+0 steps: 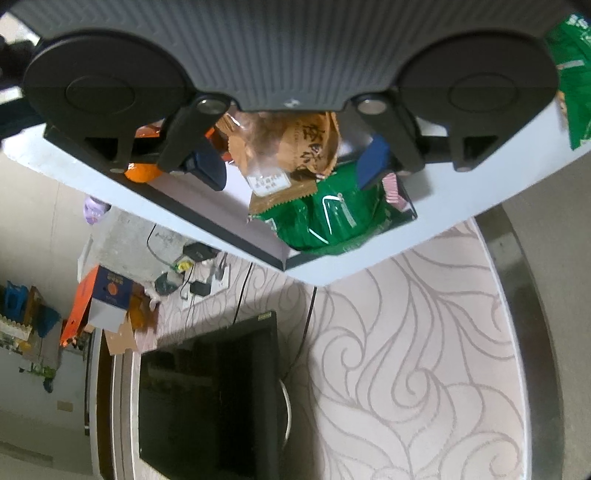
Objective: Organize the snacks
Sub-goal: 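Lower the peanut bag into the box with the left gripper while the right holds the candy, then lower the brown candy into the box and open the right gripper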
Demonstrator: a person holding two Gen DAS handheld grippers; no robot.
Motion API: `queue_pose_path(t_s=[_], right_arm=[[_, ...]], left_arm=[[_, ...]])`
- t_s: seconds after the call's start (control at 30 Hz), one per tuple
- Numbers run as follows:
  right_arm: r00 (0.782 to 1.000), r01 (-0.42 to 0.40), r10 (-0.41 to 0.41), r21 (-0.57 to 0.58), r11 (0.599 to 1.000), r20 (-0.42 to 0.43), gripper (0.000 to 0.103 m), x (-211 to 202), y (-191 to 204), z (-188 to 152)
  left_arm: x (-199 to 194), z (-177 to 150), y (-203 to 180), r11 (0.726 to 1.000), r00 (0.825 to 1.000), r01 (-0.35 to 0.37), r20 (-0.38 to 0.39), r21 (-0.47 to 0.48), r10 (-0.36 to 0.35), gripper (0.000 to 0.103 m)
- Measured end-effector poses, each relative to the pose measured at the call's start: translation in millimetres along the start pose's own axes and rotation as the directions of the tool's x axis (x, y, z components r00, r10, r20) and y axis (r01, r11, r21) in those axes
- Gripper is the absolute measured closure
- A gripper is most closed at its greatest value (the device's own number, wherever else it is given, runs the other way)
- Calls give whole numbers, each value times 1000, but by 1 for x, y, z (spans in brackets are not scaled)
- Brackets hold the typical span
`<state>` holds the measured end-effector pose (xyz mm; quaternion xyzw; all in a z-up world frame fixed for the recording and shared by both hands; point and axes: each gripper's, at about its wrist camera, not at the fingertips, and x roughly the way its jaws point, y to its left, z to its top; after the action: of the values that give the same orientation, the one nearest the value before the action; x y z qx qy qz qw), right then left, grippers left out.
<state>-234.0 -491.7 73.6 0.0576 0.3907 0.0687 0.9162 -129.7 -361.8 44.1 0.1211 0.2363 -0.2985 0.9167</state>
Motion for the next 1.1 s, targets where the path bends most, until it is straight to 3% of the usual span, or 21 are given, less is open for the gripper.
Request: queue_pose_path(t_s=[0.43,0.8,1.1], right_arm=[[1000,16,-16,-1,1000,13,76,19,-14,17],[1000,8,-8,-2,1000,-18,76,53,-16,27],[1000,7,-7,0,1000,-17,76,61,-16,32]], left_arm=[[-53,-12,18,996,1000,-2,18,-85,3,24],[-83,-23,34,992,998,-61,6,-108,62,24],[-97,-26,35,992,998,-68,3,-108,69,24]])
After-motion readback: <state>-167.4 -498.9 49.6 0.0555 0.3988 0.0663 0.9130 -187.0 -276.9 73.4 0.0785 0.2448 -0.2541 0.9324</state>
